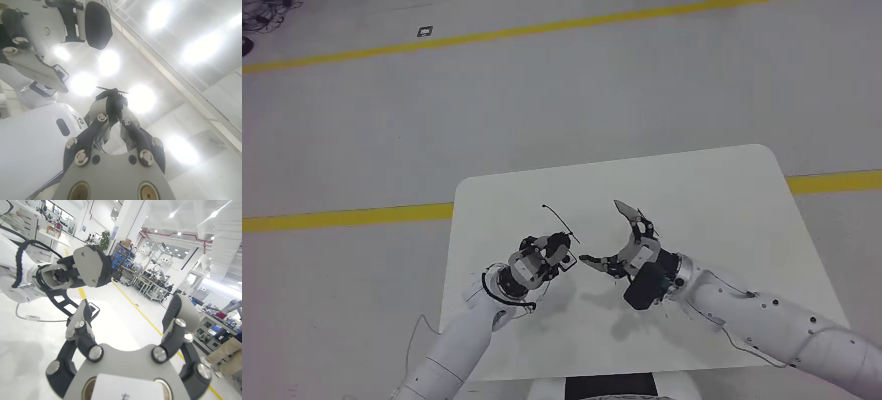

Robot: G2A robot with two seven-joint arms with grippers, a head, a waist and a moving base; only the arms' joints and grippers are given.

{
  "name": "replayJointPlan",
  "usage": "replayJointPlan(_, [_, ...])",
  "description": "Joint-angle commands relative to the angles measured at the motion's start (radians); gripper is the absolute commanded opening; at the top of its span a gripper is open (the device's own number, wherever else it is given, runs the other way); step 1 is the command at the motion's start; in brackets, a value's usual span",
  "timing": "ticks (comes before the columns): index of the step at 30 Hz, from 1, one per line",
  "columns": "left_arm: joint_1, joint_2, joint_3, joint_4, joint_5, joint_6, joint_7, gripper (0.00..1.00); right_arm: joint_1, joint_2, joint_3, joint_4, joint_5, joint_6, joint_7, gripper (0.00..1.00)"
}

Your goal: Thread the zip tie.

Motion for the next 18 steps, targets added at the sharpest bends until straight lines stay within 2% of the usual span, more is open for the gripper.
replayJointPlan(1, [0.000, 0.000, 0.000, 0.000, 0.000, 0.000, 0.000, 0.00, -0.003, -0.009, 0.008, -0.003, -0.001, -0.012, 0.003, 0.46])
replayJointPlan(10, [0.000, 0.000, 0.000, 0.000, 0.000, 0.000, 0.000, 0.00, -0.018, -0.044, 0.040, 0.011, -0.007, -0.062, 0.000, 0.36])
replayJointPlan(18, [0.000, 0.000, 0.000, 0.000, 0.000, 0.000, 0.000, 0.00, -0.039, -0.072, 0.070, 0.020, 0.020, -0.130, -0.020, 0.33])
